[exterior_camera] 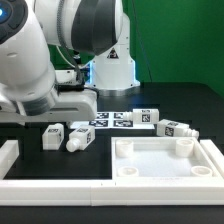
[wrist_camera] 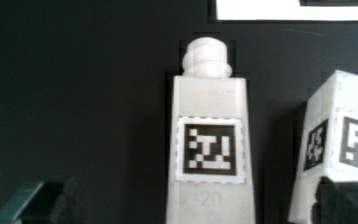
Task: Assemble one leg
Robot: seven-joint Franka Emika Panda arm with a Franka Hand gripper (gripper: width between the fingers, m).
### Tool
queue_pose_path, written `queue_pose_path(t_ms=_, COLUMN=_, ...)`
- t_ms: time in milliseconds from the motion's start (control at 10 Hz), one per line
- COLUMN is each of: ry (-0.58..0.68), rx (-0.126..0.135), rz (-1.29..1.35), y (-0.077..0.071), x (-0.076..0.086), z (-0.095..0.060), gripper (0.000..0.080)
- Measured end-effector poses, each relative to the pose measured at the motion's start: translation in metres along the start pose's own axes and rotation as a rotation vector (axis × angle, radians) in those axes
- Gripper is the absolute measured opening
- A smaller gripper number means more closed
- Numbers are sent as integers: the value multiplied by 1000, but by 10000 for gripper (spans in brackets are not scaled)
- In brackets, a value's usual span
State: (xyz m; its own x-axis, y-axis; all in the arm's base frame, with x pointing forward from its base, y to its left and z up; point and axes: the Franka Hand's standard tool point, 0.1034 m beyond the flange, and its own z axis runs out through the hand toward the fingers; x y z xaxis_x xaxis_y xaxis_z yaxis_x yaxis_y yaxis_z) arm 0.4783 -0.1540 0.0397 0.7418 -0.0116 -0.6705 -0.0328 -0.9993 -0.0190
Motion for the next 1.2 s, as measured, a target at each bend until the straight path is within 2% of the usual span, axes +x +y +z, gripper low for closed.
queue_pose_path(t_ms=200, ry=-9, rx=2, rz=0, y=0, x=-1, z=1, gripper=649)
queue_pose_path(t_ms=300, ry=-90, rx=17, rz=6, y=1, x=-7, z=4, gripper=649)
queue_pose_path(t_ms=400, ry=-150, rx=24, rz=13, y=4, x=-5, z=0, gripper=649)
queue_pose_path(t_ms=500, ry=-174, rx=23, rz=18, y=6, x=1, z=-1, gripper=649)
queue_pose_path(t_ms=900, ry=-171, rx=17, rz=13, y=4, x=4, z=2, gripper=649)
queue_pose_path(t_ms=1100, ry=-202, rx=9, rz=26, y=1, x=7, z=12, gripper=649)
queue_pose_path(t_ms=1200, ry=-218, rx=11, rz=25, y=1, x=7, z=13, gripper=649)
